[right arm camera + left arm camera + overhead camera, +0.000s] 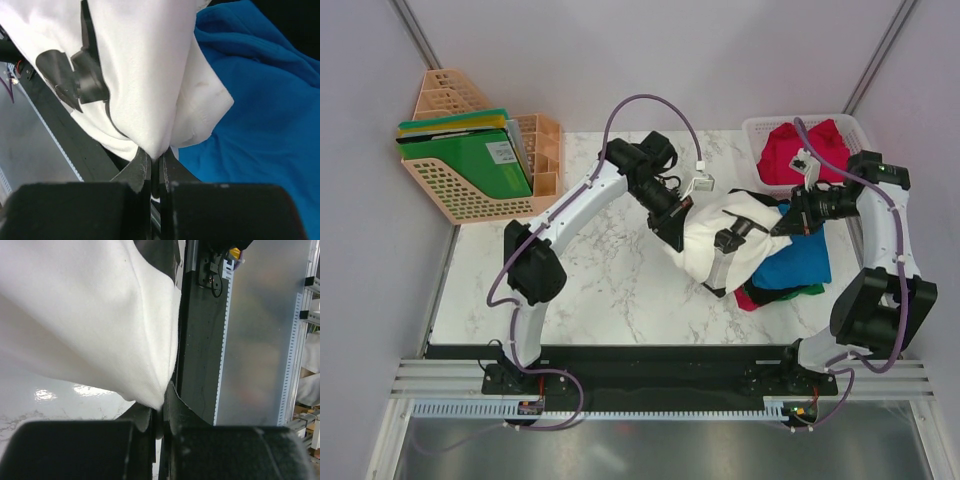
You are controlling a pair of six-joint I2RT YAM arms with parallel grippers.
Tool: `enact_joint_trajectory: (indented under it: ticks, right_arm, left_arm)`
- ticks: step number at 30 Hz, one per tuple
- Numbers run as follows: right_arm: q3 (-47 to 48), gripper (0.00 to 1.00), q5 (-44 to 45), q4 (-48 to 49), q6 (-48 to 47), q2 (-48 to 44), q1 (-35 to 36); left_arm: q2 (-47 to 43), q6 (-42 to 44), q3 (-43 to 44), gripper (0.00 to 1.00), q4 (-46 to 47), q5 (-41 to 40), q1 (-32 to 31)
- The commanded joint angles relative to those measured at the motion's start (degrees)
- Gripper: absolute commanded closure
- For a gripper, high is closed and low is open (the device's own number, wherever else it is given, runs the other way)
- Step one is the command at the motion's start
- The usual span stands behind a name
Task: Fold and stack the t-shirts
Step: Put the neatly folded tshirt into the corner of the board with both arms
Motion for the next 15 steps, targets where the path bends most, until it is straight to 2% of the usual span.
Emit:
enact_joint_trajectory:
  ticks: [1,8,15]
  right_arm:
    - [-0.2,1.0,-3.2,-6.2,-2.8,-3.6,-1.4]
    - [2.7,1.0,-2.9,-6.2,-1.4,-5.0,-1.8]
    - [4.9,1.0,-3.4,-6.2,-0.8,-3.3,-3.9]
  left_arm:
    - [-4.0,0.7,2.5,0.98,-1.4,1.4,0.1]
    - [-6.2,1.3,4.2,0.98,-0.1,2.7,0.1]
    - [-2.2,0.0,6.2,0.98,2.1,4.5,0.0]
